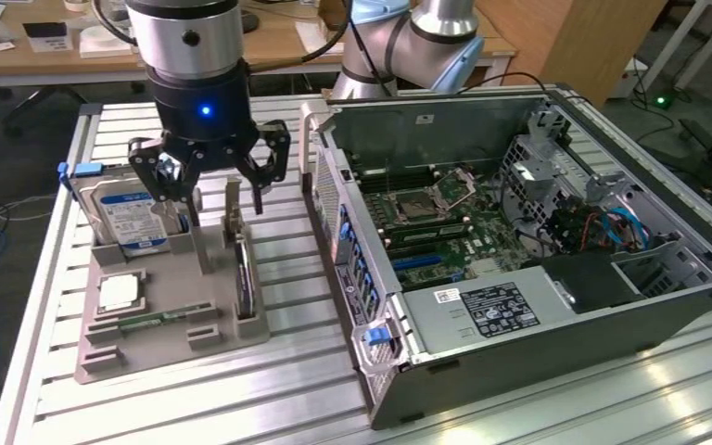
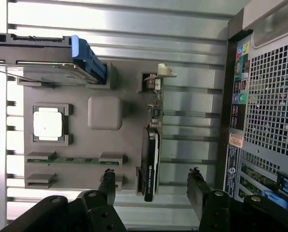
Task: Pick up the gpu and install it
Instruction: 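Pick up the gpu and move the gpu toward the slot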
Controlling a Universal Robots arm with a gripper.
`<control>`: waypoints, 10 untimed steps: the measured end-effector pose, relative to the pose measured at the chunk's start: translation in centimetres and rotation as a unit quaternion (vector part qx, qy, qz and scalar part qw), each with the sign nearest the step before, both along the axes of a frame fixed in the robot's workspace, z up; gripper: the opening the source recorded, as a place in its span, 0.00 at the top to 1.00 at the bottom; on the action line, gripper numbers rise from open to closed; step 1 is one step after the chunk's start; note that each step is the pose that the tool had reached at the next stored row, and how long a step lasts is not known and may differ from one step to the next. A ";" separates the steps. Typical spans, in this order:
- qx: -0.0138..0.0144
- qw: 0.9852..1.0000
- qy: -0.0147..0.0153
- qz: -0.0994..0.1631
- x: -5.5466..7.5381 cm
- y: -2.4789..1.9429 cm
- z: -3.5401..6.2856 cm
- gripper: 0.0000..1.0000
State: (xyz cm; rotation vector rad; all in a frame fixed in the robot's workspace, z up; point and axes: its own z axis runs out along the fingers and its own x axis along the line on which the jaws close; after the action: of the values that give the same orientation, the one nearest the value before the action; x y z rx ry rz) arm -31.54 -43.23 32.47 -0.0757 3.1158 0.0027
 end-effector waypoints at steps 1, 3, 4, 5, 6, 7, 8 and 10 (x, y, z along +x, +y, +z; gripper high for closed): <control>0.000 1.000 0.000 0.003 0.0 0.00 -0.17 0.29; 0.000 1.000 0.000 0.005 0.0 0.00 -0.52 0.29; 0.000 1.000 0.000 0.005 0.0 0.00 -0.70 0.29; 0.000 1.000 0.000 0.005 0.0 0.00 -0.87 0.29; 0.000 1.000 0.000 0.005 0.0 0.00 -1.06 0.29; 0.000 1.000 0.000 0.005 0.0 0.00 -1.24 0.29; 0.000 1.000 0.000 0.005 0.0 0.00 -1.42 0.29; -0.002 1.000 0.000 0.005 0.0 -0.01 -1.64 0.29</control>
State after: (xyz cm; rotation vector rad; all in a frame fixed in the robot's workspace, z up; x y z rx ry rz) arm -31.55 -43.23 30.82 -0.0904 3.1155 -0.0024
